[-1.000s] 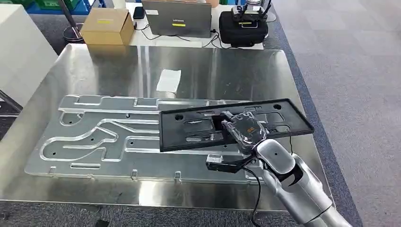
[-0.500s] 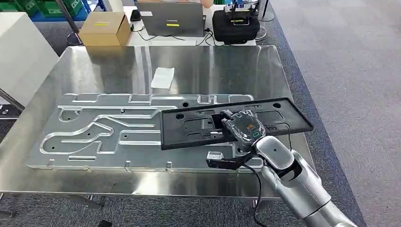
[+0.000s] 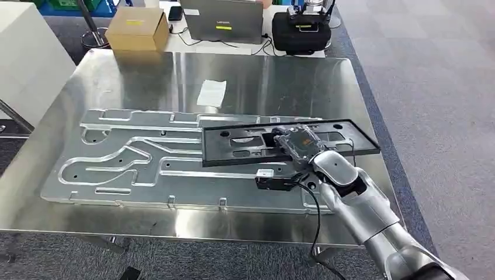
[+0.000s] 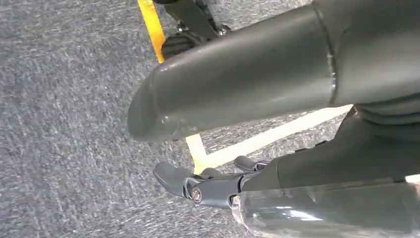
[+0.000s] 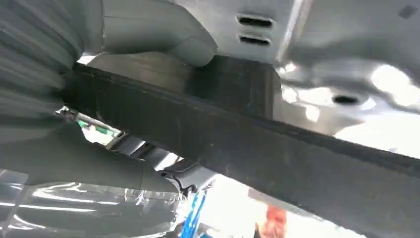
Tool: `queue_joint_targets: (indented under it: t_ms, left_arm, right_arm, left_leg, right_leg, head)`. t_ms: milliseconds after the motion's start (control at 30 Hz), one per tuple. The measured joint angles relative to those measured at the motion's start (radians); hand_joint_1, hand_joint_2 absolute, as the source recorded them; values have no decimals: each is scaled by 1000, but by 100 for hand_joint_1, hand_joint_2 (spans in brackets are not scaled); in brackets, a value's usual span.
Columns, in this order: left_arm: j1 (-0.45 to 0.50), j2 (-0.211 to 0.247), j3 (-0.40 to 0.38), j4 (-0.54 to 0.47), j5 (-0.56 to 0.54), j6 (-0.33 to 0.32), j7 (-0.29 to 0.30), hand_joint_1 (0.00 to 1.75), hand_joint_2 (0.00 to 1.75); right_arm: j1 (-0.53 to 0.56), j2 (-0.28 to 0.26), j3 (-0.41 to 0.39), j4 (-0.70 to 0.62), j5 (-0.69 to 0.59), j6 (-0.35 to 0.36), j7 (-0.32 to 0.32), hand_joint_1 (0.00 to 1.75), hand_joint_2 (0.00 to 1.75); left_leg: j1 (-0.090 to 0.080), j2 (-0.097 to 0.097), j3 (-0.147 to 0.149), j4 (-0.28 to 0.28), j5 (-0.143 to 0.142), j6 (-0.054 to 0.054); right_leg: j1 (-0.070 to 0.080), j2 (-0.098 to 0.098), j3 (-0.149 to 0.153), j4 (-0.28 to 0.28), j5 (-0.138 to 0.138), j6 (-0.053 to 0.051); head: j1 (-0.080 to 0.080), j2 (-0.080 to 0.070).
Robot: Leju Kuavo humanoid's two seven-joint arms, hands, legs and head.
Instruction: Take the parts from the cabinet and place them on the table.
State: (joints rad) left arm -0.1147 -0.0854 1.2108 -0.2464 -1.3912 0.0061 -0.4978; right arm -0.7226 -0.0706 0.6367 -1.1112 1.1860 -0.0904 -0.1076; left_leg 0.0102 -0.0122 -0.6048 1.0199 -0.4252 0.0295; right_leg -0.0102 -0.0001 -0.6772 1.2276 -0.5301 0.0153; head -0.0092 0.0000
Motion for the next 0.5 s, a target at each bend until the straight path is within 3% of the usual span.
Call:
queue_joint_targets:
  t_ms: [33,67,100,200,233,267,300,400,433,467,500]
  left_arm:
    - [0,0,-2,0,0,-1,0,0,0]
    - [0,1,-5,0,0,-3,0,0,0]
    - [-1,1,-8,0,0,-4,0,0,0]
    - [-1,4,-12,0,-1,-6,2,0,0]
    - [-2,6,-15,0,-2,-7,3,0,0]
    - [-1,6,-16,0,-2,-10,4,0,0]
    - [-2,6,-17,0,-3,-12,4,0,0]
    - [-5,12,-24,0,-6,-14,6,0,0]
    - [-6,12,-27,0,-6,-14,7,0,0]
    - [-6,13,-31,0,-6,-14,7,0,0]
    - [-7,14,-35,0,-6,-15,7,0,0]
  right_arm:
    - [-9,0,0,11,0,-1,0,175,175]
    - [-18,2,0,18,0,-3,0,175,175]
    - [-25,3,0,24,-1,-6,0,175,175]
    - [-32,14,0,45,-8,-6,-1,175,175]
    - [-34,19,0,54,-11,-6,-2,175,175]
    - [-37,28,0,61,-12,-5,-2,175,175]
    - [-45,38,0,66,-13,-5,-2,175,175]
    - [-63,76,1,95,-13,2,-6,175,175]
    - [-66,89,2,107,-13,6,-6,175,175]
    - [-66,98,3,114,-13,10,-6,175,175]
    - [-67,108,5,121,-13,10,-6,175,175]
  left_leg:
    - [-2,-1,1,1,-1,-1]
    - [-2,-1,0,1,-2,-3]
    - [-10,0,-4,3,-1,-9]
    - [-5,3,-7,-2,5,-24]
    - [-10,2,-6,-3,4,-31]
    - [-5,4,-11,10,-8,-37]
    - [-5,5,-28,52,-39,-40]
    - [1,5,-132,281,-139,-52]
    - [2,5,-150,315,-139,-55]
    - [5,6,-143,294,-114,-57]
    - [9,6,-114,229,-72,-60]
  right_leg:
    - [1,0,42,-96,51,-8]
    - [6,0,79,-181,84,-18]
    - [10,-1,91,-199,70,-19]
    - [13,2,84,-207,74,-21]
    - [4,2,88,-218,81,-30]
    - [0,-2,92,-226,86,-32]
    - [0,-1,92,-227,88,-38]
    - [1,0,90,-224,88,-41]
    - [1,0,90,-223,87,-41]
    - [0,-1,90,-221,85,-40]
    - [-2,0,90,-217,83,-37]
  head:
    - [0,0]
    - [0,0]
    - [-2,0]
    - [0,0]
    - [-2,0]
    - [-1,0]
    - [-2,0]
    - [-3,0]
    - [-3,0]
    - [-3,0]
    - [-3,0]
